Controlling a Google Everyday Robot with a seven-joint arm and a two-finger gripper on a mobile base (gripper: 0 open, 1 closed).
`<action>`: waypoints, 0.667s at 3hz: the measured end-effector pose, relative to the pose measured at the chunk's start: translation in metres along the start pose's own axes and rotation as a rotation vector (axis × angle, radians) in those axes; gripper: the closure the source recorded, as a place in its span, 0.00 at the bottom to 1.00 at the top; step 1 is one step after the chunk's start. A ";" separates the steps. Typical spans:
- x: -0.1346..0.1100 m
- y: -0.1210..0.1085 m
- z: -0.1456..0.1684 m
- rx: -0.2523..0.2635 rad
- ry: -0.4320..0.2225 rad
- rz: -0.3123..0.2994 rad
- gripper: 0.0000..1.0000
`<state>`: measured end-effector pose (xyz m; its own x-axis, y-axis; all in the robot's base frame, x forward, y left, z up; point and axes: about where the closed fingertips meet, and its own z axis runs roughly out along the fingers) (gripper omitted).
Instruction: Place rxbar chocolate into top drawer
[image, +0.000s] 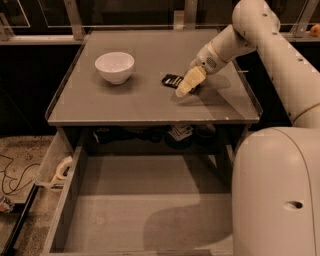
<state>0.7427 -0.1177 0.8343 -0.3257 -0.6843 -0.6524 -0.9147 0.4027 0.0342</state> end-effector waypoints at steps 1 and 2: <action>0.000 0.000 0.000 0.000 0.000 0.000 0.18; 0.000 0.000 0.000 0.000 0.000 0.000 0.42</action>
Offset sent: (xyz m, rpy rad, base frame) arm 0.0000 0.0000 0.0000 0.0000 0.0000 0.0000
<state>0.7427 -0.1177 0.8343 -0.3257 -0.6843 -0.6524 -0.9147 0.4026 0.0343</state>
